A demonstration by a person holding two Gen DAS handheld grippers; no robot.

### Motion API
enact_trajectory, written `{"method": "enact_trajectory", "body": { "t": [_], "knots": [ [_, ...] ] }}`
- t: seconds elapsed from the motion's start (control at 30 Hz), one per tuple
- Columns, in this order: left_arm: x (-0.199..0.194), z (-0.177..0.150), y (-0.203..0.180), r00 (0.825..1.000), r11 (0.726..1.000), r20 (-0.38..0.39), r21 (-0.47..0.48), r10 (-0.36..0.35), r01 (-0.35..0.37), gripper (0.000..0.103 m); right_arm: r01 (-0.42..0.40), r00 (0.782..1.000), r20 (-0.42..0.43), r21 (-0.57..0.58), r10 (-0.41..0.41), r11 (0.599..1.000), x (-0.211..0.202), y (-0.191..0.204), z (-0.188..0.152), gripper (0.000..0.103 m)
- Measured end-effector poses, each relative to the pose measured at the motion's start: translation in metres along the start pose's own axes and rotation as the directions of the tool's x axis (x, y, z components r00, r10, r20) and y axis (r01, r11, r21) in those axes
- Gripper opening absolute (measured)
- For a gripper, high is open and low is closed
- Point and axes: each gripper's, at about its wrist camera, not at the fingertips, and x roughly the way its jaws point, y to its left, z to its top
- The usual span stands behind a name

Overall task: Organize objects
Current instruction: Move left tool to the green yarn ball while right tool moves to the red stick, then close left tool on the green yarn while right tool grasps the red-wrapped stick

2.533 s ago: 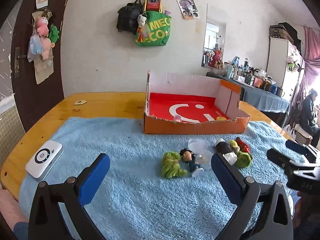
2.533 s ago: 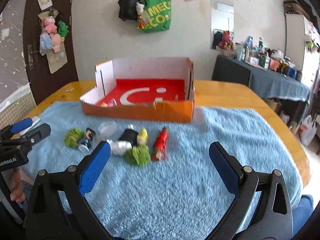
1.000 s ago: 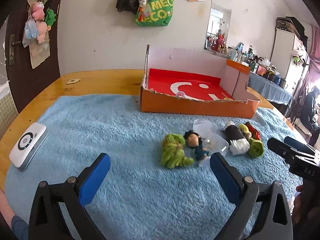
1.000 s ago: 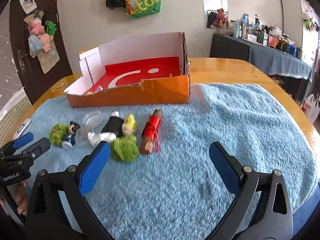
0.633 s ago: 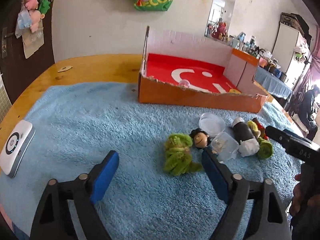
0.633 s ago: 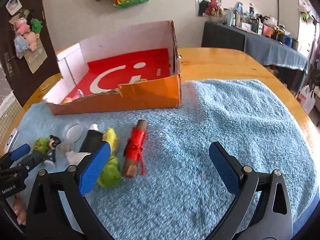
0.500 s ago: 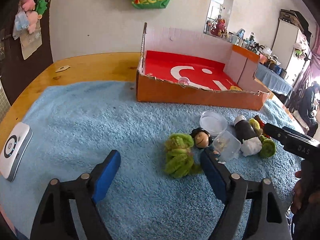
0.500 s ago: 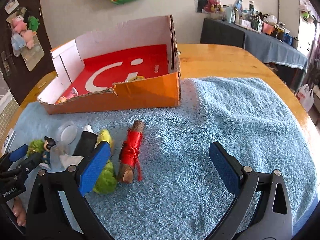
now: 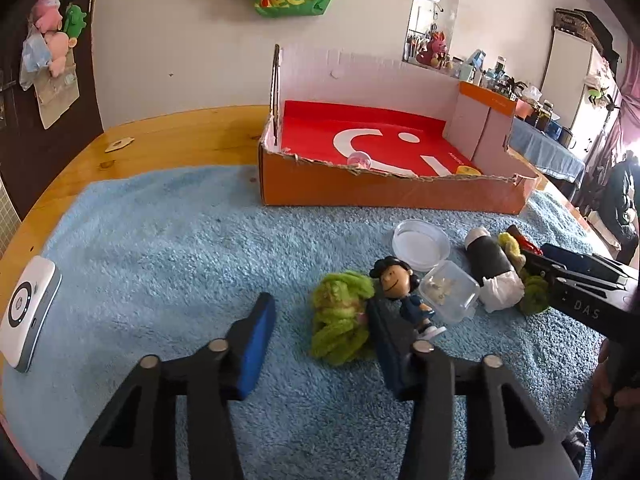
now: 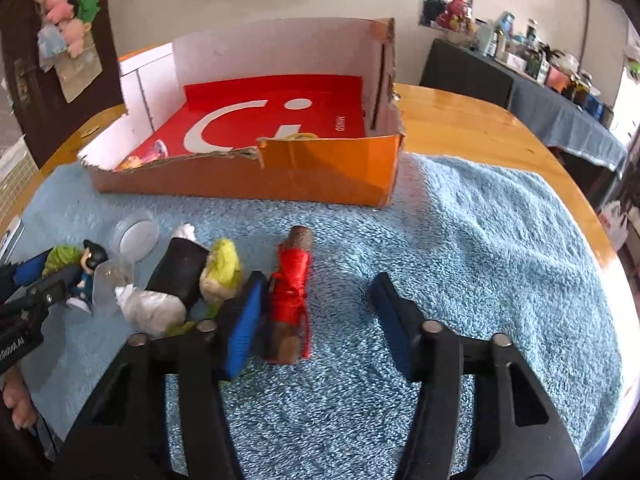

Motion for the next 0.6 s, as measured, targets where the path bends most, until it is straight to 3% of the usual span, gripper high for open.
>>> {"method": "enact_trajectory", "body": {
  "t": [0.03,0.1,0.17,0.6],
  "knots": [
    [-0.001,0.0,0.0,1.0,1.0,0.002,-0.002,-0.006,0.006,0.04,-0.015,1.0,0.003,-0.012,0.015,1.0,0.0,0.002,0.0,0.034],
    [-0.001,-0.001,0.0,1.0,1.0,0.003,-0.009,-0.016,0.016,0.03,-0.029,1.0,0.011,-0.032,0.029,0.999,-0.001,0.006,-0.001,0.027],
    [-0.002,-0.002,-0.001,1.0,1.0,0.004,-0.009,-0.015,0.015,0.027,-0.044,0.999,0.016,-0.034,0.045,0.998,-0.001,0.006,-0.002,0.021],
    [-0.019,0.001,-0.006,0.999,1.0,0.045,-0.006,-0.002,0.003,0.025,-0.077,0.994,0.074,0.003,0.077,0.997,-0.017,-0.003,-0.001,0.018]
  ]
}}
